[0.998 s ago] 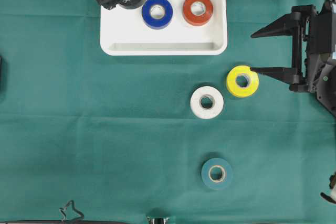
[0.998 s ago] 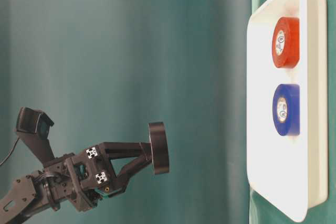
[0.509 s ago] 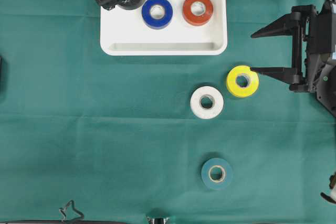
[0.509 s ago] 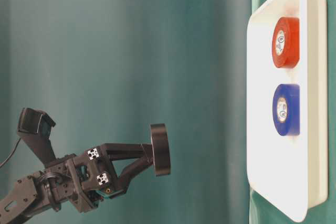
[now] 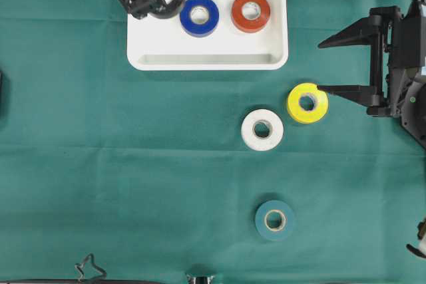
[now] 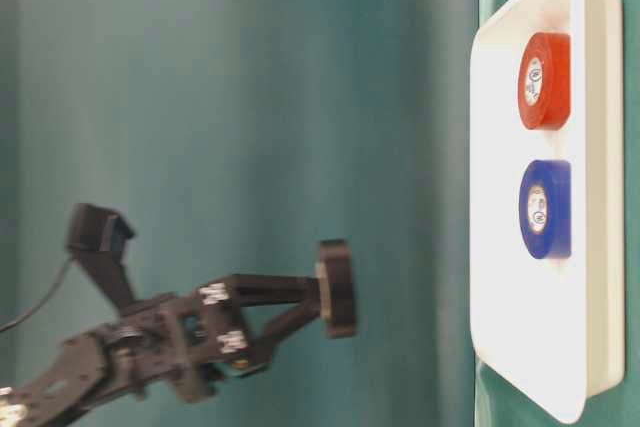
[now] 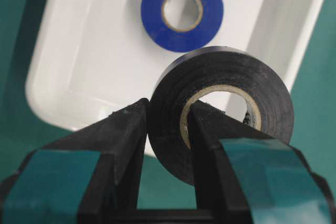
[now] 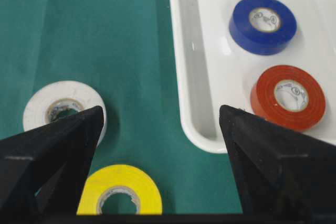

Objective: Pick up the tape from a random location and place it into the white case.
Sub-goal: 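Carry the black tape with the left gripper over the tray's left side, then lower the black tape into the tray and open the left gripper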

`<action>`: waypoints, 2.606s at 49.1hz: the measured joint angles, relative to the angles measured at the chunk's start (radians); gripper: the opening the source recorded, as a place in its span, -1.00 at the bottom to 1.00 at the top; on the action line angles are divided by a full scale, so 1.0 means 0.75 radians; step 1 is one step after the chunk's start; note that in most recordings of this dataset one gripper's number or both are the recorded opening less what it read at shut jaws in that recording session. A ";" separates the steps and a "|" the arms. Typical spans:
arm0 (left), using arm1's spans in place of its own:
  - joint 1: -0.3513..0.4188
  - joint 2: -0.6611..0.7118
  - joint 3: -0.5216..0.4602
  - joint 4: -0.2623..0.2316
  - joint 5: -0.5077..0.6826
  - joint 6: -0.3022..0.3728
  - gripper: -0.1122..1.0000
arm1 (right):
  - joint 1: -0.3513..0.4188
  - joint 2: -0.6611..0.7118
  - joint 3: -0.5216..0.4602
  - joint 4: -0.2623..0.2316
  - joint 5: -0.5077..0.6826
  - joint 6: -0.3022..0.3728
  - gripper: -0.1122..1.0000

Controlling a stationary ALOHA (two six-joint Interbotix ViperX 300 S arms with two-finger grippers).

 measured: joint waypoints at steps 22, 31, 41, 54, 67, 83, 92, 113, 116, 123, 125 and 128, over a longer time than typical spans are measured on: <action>0.022 0.188 0.215 0.000 -0.317 0.000 -0.46 | 0.000 0.002 0.000 0.000 0.000 0.000 0.72; 0.029 0.233 0.231 0.000 -0.360 0.002 -0.46 | 0.000 0.002 0.002 -0.002 0.000 0.000 0.72; 0.029 0.235 0.229 0.000 -0.364 0.002 -0.46 | 0.002 0.000 0.002 -0.002 0.000 0.000 0.72; 0.029 0.235 0.231 -0.006 -0.370 0.067 -0.46 | 0.000 0.000 0.000 -0.002 0.000 0.000 0.72; 0.027 0.235 0.229 -0.012 -0.374 0.076 0.15 | 0.000 0.002 0.002 -0.004 0.000 0.000 0.72; 0.027 0.235 0.231 -0.012 -0.393 0.080 0.97 | 0.000 0.002 0.000 -0.004 0.000 0.000 0.72; 0.027 0.235 0.231 -0.012 -0.389 0.080 0.98 | 0.000 0.002 0.000 -0.004 0.000 0.000 0.72; 0.027 0.098 0.178 -0.012 -0.223 0.082 0.98 | 0.000 0.000 -0.008 -0.004 0.002 0.000 0.72; 0.025 0.072 0.151 -0.012 -0.180 0.080 0.98 | 0.000 0.002 -0.012 -0.004 0.004 0.000 0.72; 0.018 0.045 0.117 -0.012 -0.117 0.082 0.98 | 0.000 0.002 -0.014 -0.002 0.004 0.000 0.72; 0.020 0.043 0.115 -0.012 -0.115 0.082 0.98 | 0.000 0.002 -0.014 -0.004 0.004 0.000 0.72; 0.020 0.045 0.115 -0.012 -0.110 0.082 0.98 | 0.000 0.002 -0.014 -0.002 0.004 0.000 0.72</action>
